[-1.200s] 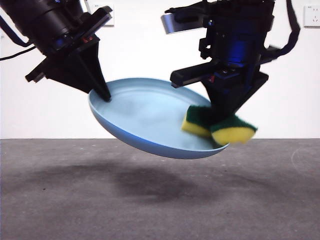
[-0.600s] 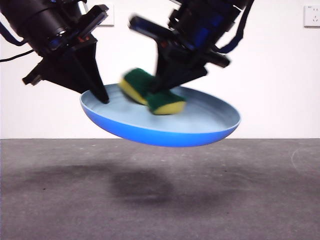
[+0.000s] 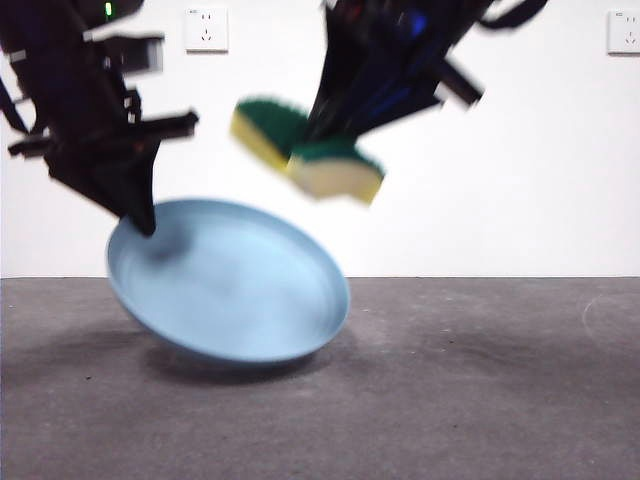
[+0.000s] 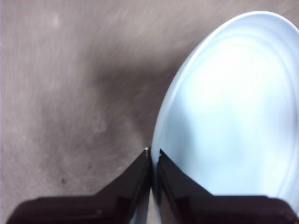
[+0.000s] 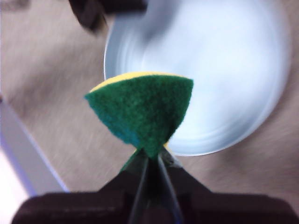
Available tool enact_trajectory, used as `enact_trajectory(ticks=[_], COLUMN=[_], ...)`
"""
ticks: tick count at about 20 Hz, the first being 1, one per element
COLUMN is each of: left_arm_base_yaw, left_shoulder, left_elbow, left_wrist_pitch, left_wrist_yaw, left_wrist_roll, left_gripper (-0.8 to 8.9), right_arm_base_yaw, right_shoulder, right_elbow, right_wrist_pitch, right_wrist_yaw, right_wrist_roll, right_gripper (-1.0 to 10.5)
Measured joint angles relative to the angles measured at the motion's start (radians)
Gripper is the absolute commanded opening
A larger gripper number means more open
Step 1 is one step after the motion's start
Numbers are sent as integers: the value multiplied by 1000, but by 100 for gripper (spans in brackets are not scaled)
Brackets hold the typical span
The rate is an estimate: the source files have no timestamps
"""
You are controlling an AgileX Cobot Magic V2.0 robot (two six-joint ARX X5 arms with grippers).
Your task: Pick up the plate,pick up the cloth,clean the plate with the cloth
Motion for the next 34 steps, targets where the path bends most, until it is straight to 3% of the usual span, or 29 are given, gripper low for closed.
enact_trajectory(ticks=[7,10,11,13,14,18,20,24,31,34], left_arm_base_yaw=[39,39,39,39,39,39,37,-1,-162,-250], left_shoulder=[121,177,193,210,211,210,193,27,-274,-395], left_elbow=[2,6,7,7,7,7,6,6,-29,-135], left_wrist_pitch=[33,64,70,68,69,57,47,40,85,138], left_wrist_yaw=[11,87,89,74,61,18,22,12,-212,-259], left_wrist_roll=[3,2,2,3,4,3,-14,-51,-87,-92], left_gripper=[-8,10,102,404,448,445,445,445,444,440], right_arm_base_yaw=[-1,-6,-10,-21,-26,-65,-85,-148,-256,-309], right_shoulder=[-137,-187,-193,-199,-199,-198,-193,-106,130,239], right_elbow=[0,0,0,0,0,0,0,0,0,0], right_wrist_pitch=[-87,-112,-116,-119,-126,-138,-138,-138,-98,-58], right_wrist_yaw=[152,191,191,191,192,198,257,293,290,220], right_wrist_roll=[5,5,5,5,5,5,6,40,96,98], right_gripper=[-12,-12,-12,-12,-12,-12,-12,-12,-12,-12])
